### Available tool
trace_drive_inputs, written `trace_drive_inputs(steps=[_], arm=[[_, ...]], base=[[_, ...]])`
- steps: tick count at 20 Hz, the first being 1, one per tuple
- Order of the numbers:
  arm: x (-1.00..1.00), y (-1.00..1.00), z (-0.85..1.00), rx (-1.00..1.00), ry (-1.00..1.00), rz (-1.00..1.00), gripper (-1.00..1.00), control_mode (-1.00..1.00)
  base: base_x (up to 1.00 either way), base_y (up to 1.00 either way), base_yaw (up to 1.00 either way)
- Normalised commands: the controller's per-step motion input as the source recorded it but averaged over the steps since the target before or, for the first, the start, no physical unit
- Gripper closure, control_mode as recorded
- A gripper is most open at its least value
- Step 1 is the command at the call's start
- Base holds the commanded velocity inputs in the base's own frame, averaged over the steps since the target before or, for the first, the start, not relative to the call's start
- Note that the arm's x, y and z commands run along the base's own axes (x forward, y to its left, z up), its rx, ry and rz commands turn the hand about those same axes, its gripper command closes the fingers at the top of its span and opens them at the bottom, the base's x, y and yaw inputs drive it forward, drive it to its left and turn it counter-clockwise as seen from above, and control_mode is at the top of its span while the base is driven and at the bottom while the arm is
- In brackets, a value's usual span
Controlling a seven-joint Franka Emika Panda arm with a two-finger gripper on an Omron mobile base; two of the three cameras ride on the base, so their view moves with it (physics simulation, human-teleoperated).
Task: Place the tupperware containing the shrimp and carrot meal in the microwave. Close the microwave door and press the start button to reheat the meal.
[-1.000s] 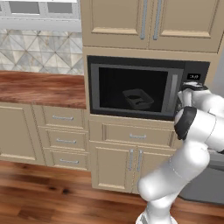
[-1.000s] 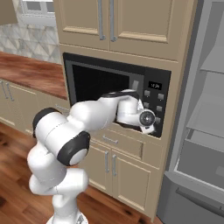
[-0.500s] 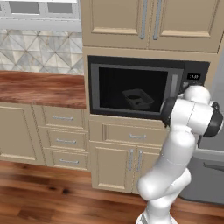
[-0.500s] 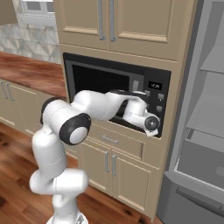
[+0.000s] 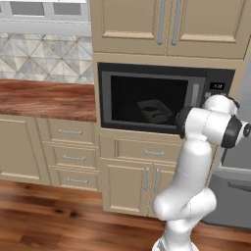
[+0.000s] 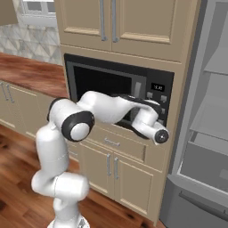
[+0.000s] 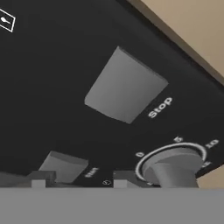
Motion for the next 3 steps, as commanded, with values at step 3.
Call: trace_drive_inputs(steps=[3], arm=[[0.53,0.00,0.00,0.00,-0.11,-0.01,1.00,-1.00]], base=[[0.00,0.00,0.00]])
